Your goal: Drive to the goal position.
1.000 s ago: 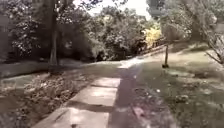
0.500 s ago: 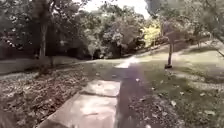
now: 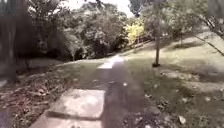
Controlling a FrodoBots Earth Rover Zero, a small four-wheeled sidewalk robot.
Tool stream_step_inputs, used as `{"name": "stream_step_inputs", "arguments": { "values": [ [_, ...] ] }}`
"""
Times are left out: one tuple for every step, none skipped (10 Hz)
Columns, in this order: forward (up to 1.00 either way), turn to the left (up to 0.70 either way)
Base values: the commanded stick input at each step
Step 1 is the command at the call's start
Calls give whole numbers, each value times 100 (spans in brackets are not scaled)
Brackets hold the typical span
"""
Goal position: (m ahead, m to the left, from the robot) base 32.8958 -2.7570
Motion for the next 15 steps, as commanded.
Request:
{"name": "stream_step_inputs", "arguments": {
  "values": [
    [98,0],
    [98,0],
    [98,0],
    [98,0],
    [98,0],
    [98,0],
    [98,0],
    [98,0],
    [96,0],
    [96,0],
    [96,-34],
    [96,-36],
    [96,-21],
    [96,0],
    [96,0]
  ]
}}
